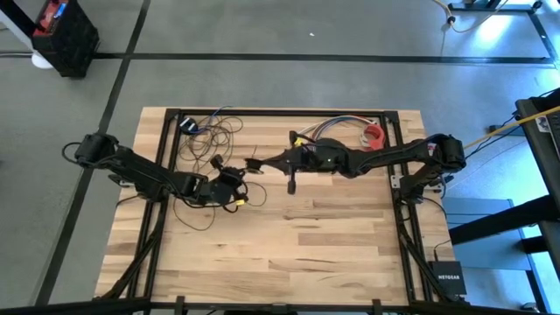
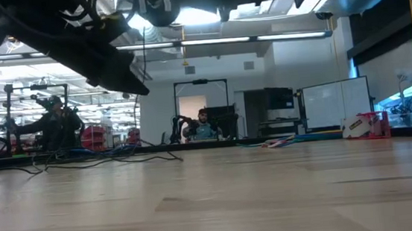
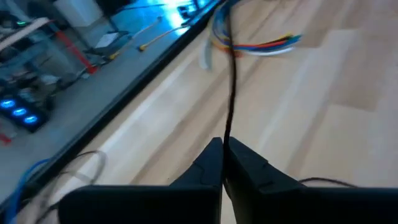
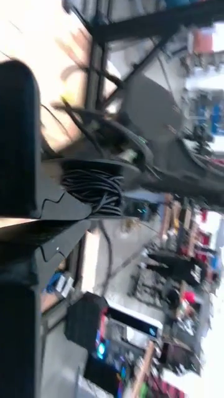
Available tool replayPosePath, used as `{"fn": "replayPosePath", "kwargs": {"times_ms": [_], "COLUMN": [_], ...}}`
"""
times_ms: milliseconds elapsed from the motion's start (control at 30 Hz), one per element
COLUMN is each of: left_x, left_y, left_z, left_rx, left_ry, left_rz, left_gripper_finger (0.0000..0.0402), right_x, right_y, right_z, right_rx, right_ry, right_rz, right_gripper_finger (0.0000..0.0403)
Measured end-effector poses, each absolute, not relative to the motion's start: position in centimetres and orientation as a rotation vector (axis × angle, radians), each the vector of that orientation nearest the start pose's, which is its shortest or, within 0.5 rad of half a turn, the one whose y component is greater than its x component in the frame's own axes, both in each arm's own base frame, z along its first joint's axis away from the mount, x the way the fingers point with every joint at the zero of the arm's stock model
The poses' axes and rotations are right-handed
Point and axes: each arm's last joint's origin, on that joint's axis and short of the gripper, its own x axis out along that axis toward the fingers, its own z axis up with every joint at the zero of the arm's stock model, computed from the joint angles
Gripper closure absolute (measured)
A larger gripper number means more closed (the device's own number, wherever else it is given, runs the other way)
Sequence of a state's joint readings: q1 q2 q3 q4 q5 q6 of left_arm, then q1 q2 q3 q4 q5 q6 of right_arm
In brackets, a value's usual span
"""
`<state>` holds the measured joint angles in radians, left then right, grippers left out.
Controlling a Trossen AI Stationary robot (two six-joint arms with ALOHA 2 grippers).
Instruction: Coiling cords
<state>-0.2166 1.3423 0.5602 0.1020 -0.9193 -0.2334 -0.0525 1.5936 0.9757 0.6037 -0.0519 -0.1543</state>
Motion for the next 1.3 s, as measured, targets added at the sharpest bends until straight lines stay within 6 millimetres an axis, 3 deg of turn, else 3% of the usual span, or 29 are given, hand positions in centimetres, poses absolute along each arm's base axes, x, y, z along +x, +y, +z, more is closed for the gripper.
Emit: {"fn": "replayPosePath", "kwargs": {"times_ms": [300, 533, 833, 1000, 1133, 1300], "left_x": [25.9, 26.4, 26.1, 26.0, 26.0, 25.9], "left_y": [-3.6, -3.7, -3.6, -3.6, -3.6, -3.6], "left_z": [16.8, 18.1, 17.5, 17.3, 17.2, 17.2], "left_rx": [0.102, 0.106, 0.131, 0.127, 0.129, 0.116], "left_ry": [0.435, 0.335, 0.399, 0.411, 0.418, 0.42], "left_rz": [0.659, 0.64, 0.644, 0.649, 0.65, 0.653], "left_gripper_finger": [0.0398, 0.0388, 0.0387, 0.0387, 0.0387, 0.0386], "right_x": [35.7, 36.4, 36.1, 35.2, 34.7, 33.9], "right_y": [-2.0, -2.1, -2.2, -2.6, -2.9, -3.4], "right_z": [28.5, 26.8, 22.7, 21.1, 20.5, 19.6], "right_rx": [-0.204, -0.217, -0.273, -0.315, -0.356, -0.372], "right_ry": [-0.114, -0.04, 0.367, 0.568, 0.664, 0.792], "right_rz": [-0.117, -0.11, -0.123, -0.232, -0.336, -0.347], "right_gripper_finger": [0.0403, 0.0403, 0.0399, 0.0383, 0.035, 0.0275]}}
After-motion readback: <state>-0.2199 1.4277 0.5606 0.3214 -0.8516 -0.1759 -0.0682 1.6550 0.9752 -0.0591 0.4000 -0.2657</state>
